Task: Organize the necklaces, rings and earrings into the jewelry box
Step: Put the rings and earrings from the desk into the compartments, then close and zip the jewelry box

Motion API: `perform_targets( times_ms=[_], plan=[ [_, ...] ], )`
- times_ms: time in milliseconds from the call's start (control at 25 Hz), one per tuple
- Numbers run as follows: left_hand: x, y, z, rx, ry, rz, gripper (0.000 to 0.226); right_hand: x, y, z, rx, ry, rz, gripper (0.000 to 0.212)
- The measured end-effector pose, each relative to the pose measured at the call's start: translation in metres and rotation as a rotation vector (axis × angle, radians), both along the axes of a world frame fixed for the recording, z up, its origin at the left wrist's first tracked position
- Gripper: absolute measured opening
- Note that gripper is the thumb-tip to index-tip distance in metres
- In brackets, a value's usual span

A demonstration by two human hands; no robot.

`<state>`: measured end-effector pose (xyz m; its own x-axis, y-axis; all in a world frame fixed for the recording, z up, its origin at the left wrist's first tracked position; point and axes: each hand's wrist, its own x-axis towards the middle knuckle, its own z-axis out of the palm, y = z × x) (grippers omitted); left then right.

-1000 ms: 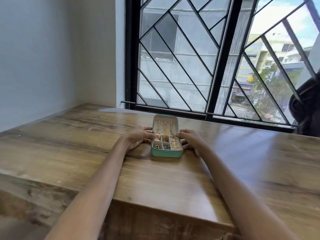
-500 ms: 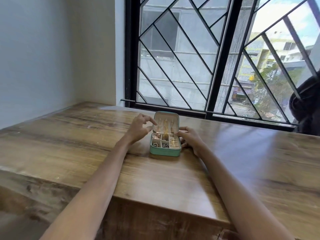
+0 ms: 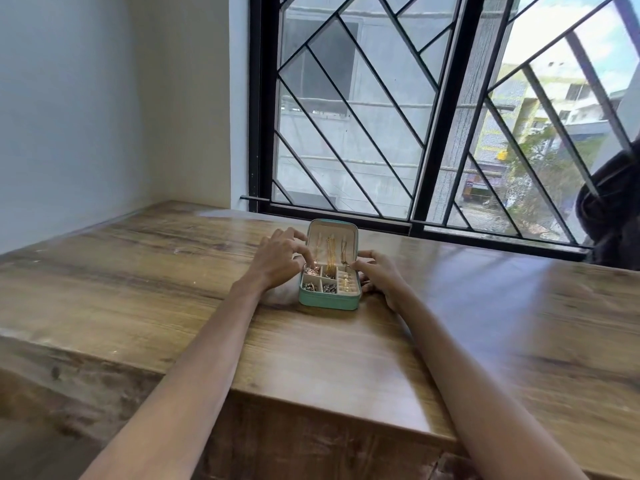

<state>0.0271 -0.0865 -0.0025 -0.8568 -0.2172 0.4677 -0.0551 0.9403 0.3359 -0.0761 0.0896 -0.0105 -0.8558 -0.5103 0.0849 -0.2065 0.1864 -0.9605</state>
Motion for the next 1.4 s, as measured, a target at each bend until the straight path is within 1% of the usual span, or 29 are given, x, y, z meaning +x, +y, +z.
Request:
perform_targets(
  times_ms=[120,240,280,400,440,520,560,600,680,760,840,960,1120,1280,1400],
  plan=[
    [0.001,0.001,0.001,0.011,0.014,-0.019,0.028,-0.002,0.000,-0.001,0.007,0.003,-0.004,0.038],
    [0.002,0.003,0.002,0.042,-0.031,-0.055,0.042,-0.004,-0.001,-0.001,0.021,0.019,-0.010,0.040],
    [0.001,0.003,0.002,0.032,-0.045,-0.055,0.040,-0.005,-0.001,-0.002,0.024,0.022,-0.013,0.040],
    [-0.002,0.000,-0.001,-0.021,-0.010,-0.034,0.017,-0.005,-0.001,-0.002,0.042,0.024,-0.011,0.039],
    [-0.003,-0.001,-0.002,-0.018,0.008,-0.023,0.016,-0.006,-0.001,-0.002,0.049,0.031,-0.010,0.040],
    [-0.006,-0.005,-0.005,0.006,0.038,0.006,0.032,-0.007,-0.001,-0.002,0.062,0.045,-0.009,0.042],
    [-0.007,-0.005,-0.006,0.044,0.049,0.018,0.041,-0.007,0.000,-0.002,0.064,0.050,-0.005,0.042],
    [-0.007,-0.003,-0.005,0.143,0.056,0.017,0.048,-0.007,0.001,-0.002,0.063,0.055,0.004,0.042],
    [-0.007,0.002,-0.003,0.485,0.039,-0.009,0.055,-0.006,0.002,-0.001,0.054,0.062,0.029,0.042],
    [-0.007,0.006,-0.002,0.787,-0.025,-0.032,0.052,-0.006,0.002,-0.001,0.037,0.067,0.039,0.040],
    [-0.010,0.004,-0.005,0.935,-0.013,-0.058,0.044,-0.006,0.001,-0.002,0.019,0.072,0.022,0.036],
    [-0.012,0.001,-0.010,1.036,0.041,-0.105,0.035,-0.009,0.001,-0.004,-0.022,0.068,0.001,0.032],
    [-0.009,0.002,-0.008,1.162,0.100,-0.153,0.041,-0.012,0.002,-0.005,-0.051,0.103,0.018,0.029],
    [-0.007,0.000,-0.008,1.200,0.113,-0.193,0.048,-0.013,0.007,-0.005,-0.081,0.120,0.044,0.028],
    [-0.005,0.002,-0.008,1.181,0.125,-0.181,0.041,-0.011,0.010,-0.005,-0.101,0.124,0.047,0.025]
  ],
)
